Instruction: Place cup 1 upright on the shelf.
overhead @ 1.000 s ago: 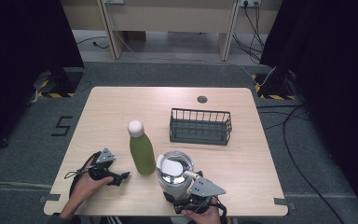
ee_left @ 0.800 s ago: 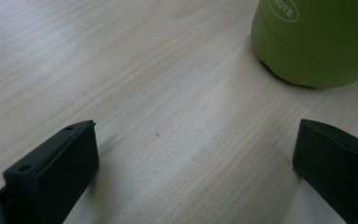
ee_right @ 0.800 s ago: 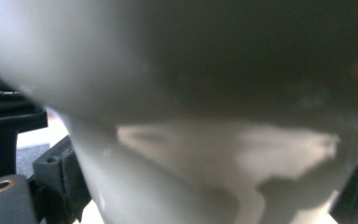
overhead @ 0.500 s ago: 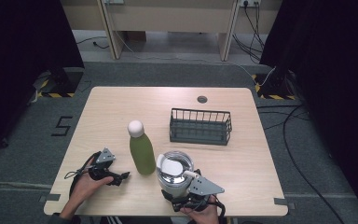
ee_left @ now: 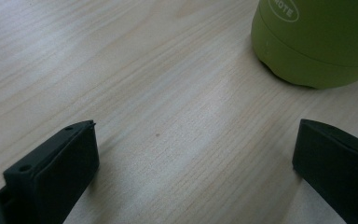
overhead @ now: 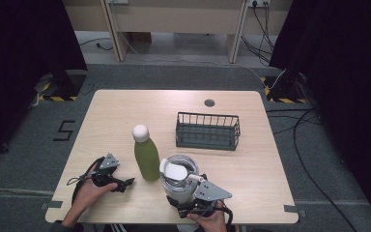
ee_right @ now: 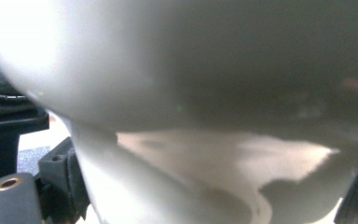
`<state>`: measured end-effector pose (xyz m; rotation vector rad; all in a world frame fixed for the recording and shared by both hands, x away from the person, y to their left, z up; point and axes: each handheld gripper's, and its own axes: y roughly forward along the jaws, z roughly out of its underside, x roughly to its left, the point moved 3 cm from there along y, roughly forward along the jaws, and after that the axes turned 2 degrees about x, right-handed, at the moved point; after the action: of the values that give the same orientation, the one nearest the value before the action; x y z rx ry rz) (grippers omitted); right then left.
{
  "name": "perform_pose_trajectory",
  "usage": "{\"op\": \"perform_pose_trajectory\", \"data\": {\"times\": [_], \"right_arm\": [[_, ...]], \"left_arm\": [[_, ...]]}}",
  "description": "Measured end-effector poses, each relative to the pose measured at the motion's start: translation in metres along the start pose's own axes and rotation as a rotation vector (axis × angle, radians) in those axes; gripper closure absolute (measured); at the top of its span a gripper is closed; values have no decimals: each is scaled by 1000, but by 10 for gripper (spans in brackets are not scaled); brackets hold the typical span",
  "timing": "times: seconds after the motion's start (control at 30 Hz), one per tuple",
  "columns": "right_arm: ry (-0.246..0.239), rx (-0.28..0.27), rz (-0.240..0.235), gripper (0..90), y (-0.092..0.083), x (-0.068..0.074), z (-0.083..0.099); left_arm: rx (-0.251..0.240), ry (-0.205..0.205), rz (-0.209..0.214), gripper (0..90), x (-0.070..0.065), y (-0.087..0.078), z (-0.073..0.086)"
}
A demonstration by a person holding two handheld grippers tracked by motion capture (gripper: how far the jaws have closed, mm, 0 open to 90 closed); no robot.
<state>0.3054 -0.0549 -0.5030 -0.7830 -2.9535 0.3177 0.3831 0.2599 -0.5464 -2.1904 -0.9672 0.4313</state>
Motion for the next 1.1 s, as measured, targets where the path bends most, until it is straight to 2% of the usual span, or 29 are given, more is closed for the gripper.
{"op": "perform_pose_trajectory", "data": {"times": [0.23, 0.5, 0.6, 0.73, 0.83, 0.97, 1.1], "right_arm": [[-13, -27, 6, 100, -4, -2, -2], [-25, -45, 42, 100, -11, -10, -13], [-12, -45, 55, 100, -15, -16, -18], [-30, -60, 92, 100, -21, -29, -28], [-23, -70, 100, 100, -23, -33, -32], [-47, -82, 139, 100, -28, -42, -40], [-47, -85, 162, 100, -33, -51, -49]], "left_arm": [[1, 2, 1, 0, 0, 0, 0], [-1, -1, 0, 0, 0, 0, 0], [0, -1, 0, 0, 0, 0, 0], [-1, -1, -1, 0, 0, 0, 0], [-1, -3, 0, 0, 0, 0, 0], [-1, -1, 0, 0, 0, 0, 0], [-1, -1, 0, 0, 0, 0, 0]]}}
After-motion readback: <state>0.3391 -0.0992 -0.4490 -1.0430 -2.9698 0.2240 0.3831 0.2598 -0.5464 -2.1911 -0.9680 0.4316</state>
